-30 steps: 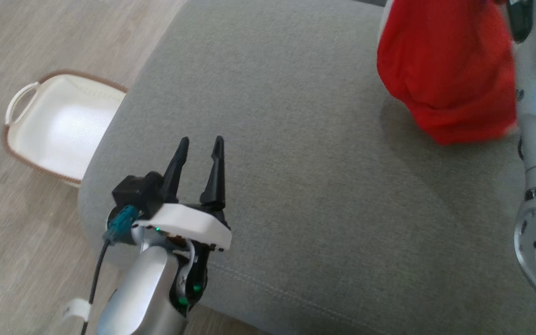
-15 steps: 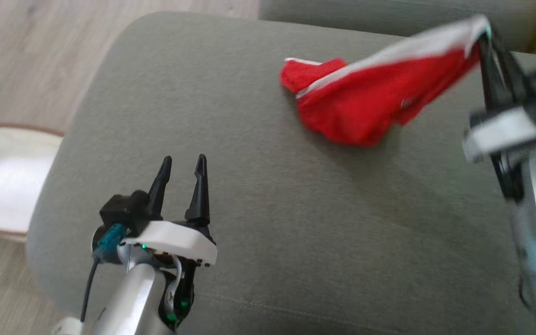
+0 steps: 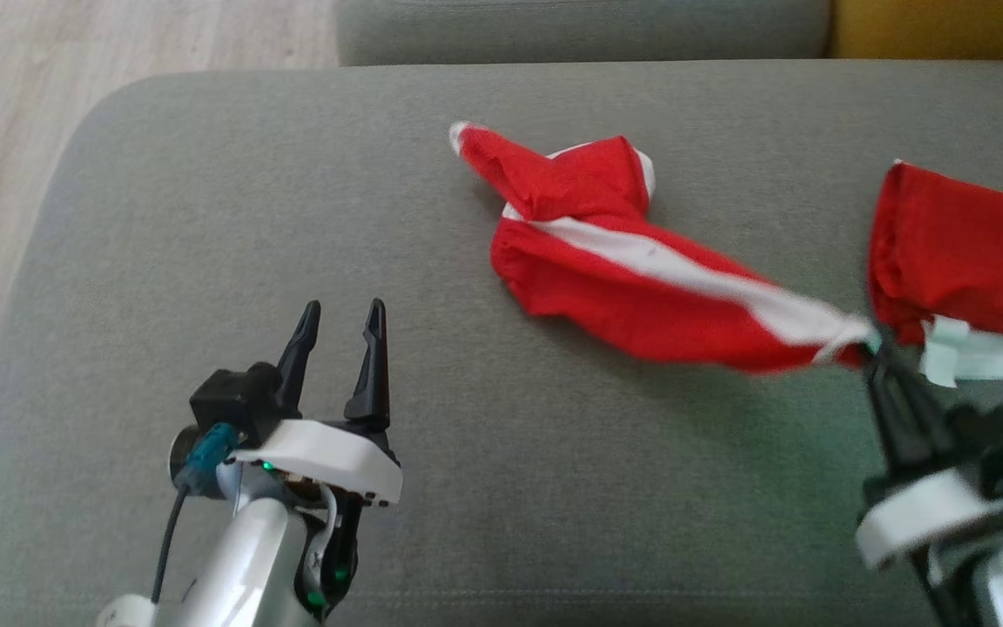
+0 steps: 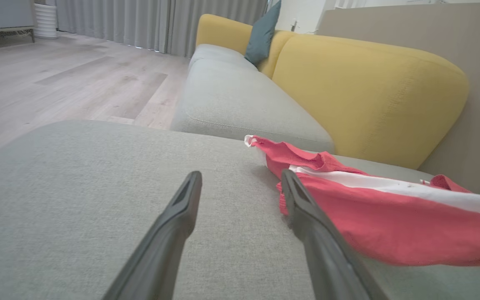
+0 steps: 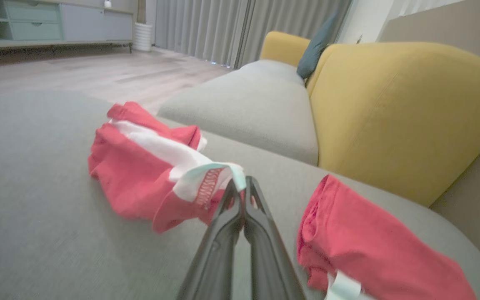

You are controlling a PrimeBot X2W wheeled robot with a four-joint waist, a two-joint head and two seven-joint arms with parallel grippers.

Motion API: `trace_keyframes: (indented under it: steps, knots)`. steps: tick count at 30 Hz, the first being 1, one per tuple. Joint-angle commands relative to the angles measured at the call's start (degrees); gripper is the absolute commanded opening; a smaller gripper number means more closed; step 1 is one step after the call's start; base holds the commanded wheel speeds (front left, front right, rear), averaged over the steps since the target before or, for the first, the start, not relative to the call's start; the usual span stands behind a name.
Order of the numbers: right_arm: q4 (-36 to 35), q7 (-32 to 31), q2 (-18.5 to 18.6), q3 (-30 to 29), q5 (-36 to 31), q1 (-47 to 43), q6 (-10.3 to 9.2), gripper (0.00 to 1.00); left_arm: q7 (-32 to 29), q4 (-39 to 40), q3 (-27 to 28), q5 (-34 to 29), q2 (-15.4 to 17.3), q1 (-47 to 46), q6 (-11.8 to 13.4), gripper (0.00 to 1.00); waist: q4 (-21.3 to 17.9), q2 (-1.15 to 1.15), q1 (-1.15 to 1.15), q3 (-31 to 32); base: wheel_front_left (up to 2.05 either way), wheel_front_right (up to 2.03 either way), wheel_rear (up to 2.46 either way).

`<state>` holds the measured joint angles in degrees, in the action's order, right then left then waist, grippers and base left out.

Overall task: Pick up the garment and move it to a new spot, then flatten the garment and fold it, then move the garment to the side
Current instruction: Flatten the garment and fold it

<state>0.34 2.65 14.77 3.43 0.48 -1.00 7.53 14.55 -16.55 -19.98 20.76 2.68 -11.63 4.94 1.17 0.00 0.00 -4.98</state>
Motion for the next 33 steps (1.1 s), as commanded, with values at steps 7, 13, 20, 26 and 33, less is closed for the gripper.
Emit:
trace_keyframes:
  steps: [7, 13, 20, 26, 33]
  knots:
    - [-0.17, 0.01, 0.16, 2.36, -0.77, -6.14, -0.04, 0.00, 0.45, 1.28, 1.76, -0.70, 0.44, -1.80, -0.25, 1.00, -2.97, 0.00, 0.00, 0.28, 0.00, 0.00, 0.00]
    - [4.48, 0.61, -0.67, 0.41, -2.78, -5.36, -0.04, 1.00, 0.45, 0.71, 1.44, -0.85, 0.38, -2.27, -0.54, 1.00, -3.53, 0.00, 0.00, -0.10, 0.00, 0.00, 0.00]
    - [2.51, 2.20, -4.04, -4.43, -2.15, -2.01, -0.04, 1.00, 0.45, 0.55, 1.68, -0.87, 0.33, -2.63, -0.57, 1.00, -3.56, 0.00, 0.00, -0.14, 0.00, 0.00, 0.00]
    - [-3.13, 3.50, -7.32, -8.06, -1.34, 0.27, -0.04, 1.00, 0.45, 0.54, 1.71, -0.84, 0.30, -2.79, -0.60, 1.00, -3.02, 0.00, 0.00, 0.43, 0.00, 0.00, 0.00]
    - [-8.45, 4.66, -9.98, -7.66, 0.82, 3.58, -0.04, 1.00, 0.45, 1.70, 1.56, -0.70, 0.26, -2.76, -0.47, 1.00, -1.18, 0.00, 0.00, 0.94, 0.00, 0.00, 0.00]
